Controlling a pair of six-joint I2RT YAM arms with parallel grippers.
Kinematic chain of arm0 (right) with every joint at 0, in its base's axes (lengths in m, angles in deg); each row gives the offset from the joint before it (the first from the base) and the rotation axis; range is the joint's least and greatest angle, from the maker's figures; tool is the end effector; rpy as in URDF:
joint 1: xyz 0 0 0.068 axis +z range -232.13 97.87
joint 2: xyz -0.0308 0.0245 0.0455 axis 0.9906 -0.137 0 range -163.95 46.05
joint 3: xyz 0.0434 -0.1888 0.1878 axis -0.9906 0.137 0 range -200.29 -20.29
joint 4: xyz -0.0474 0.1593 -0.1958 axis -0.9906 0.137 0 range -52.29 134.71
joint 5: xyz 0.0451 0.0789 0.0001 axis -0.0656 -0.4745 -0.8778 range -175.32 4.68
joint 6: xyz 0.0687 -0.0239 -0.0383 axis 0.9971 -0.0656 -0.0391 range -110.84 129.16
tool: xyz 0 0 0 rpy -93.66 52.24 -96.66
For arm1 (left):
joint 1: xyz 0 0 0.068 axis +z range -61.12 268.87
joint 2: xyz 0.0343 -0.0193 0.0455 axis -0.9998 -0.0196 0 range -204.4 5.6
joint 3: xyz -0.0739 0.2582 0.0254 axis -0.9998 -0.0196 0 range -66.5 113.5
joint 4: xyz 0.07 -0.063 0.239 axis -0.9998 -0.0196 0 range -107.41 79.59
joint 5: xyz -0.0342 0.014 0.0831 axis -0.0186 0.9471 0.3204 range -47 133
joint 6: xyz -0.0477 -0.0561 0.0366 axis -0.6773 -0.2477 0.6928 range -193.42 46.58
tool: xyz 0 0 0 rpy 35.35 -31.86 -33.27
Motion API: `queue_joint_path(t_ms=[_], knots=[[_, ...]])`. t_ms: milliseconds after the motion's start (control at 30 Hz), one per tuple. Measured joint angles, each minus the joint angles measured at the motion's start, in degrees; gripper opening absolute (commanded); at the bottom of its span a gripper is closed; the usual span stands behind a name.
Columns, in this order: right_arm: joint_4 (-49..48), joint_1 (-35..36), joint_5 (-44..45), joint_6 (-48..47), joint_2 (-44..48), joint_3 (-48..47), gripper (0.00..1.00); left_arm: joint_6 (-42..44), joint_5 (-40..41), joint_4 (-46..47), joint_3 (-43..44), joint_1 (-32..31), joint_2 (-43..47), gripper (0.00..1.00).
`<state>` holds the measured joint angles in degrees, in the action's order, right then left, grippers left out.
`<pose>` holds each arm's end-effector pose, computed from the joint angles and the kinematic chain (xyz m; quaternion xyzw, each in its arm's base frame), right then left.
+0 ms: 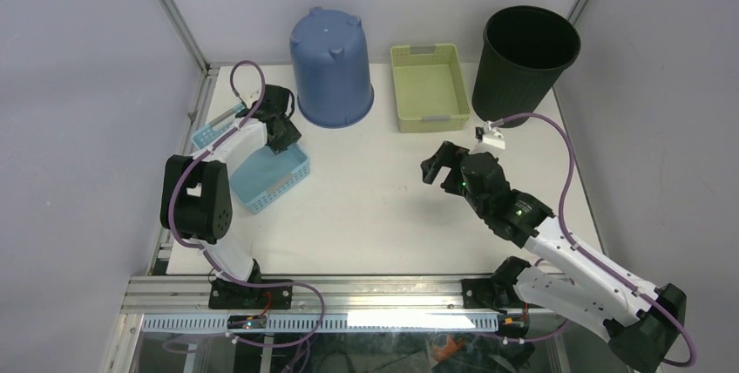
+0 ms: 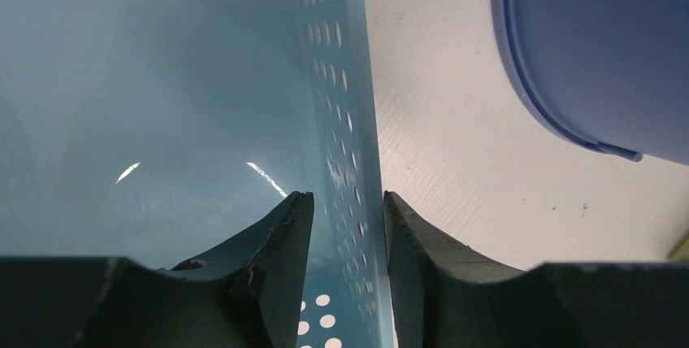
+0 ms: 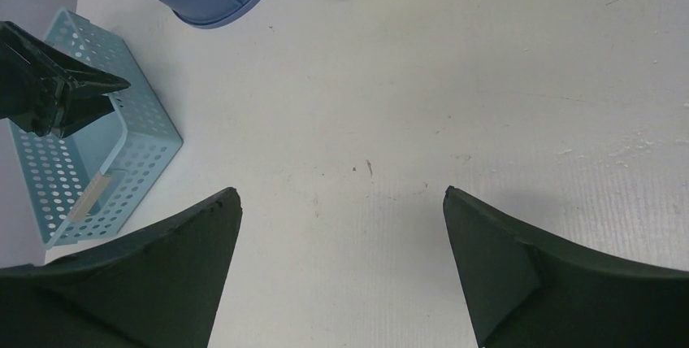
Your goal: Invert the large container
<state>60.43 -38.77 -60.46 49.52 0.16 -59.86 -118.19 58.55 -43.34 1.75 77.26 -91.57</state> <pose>0.1699 0.1189 0.2666 0.0871 0.8441 0.1924 0.4928 0.3556 -0.0536 0.1827 -0.3057 0.9117 0.0019 0.2744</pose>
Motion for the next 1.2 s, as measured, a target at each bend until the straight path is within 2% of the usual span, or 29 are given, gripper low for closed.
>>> queue_joint_path(t_ms=[200,400,533,667,800,933,1067,1200], knots=[[0.0,0.0,0.0,0.0,-0.7,0.0,1.0,0.7,-0.6,0.0,-1.9,0.0,0.0,0.13],[0.1,0.0,0.4,0.0,-0.3,0.0,0.99,2.6,-1.7,-1.7,-2.0,-0.1,2.0,0.02],[1.4,0.0,1.9,0.0,0.5,0.0,0.99,3.5,-4.9,-3.5,-2.4,-1.3,7.8,0.0],[5.1,0.0,3.3,-1.7,0.0,-2.3,1.0,5.1,-10.6,-5.6,-2.5,-4.6,17.6,0.0],[9.7,-0.2,5.1,-4.8,-3.0,-9.3,0.99,6.2,-21.9,-7.6,-1.3,-5.7,23.9,0.0],[13.0,-3.4,6.4,-7.0,-3.9,-14.9,0.99,5.1,-32.5,-6.8,-0.9,-9.3,25.2,0.0],[15.5,-11.0,5.3,-8.6,-2.6,-18.3,0.99,-0.4,-42.7,2.2,-1.4,-17.1,25.3,0.0],[17.4,-13.9,4.3,-9.8,-0.9,-21.3,0.99,-9.3,-51.1,18.1,-4.4,-22.9,25.3,0.0]])
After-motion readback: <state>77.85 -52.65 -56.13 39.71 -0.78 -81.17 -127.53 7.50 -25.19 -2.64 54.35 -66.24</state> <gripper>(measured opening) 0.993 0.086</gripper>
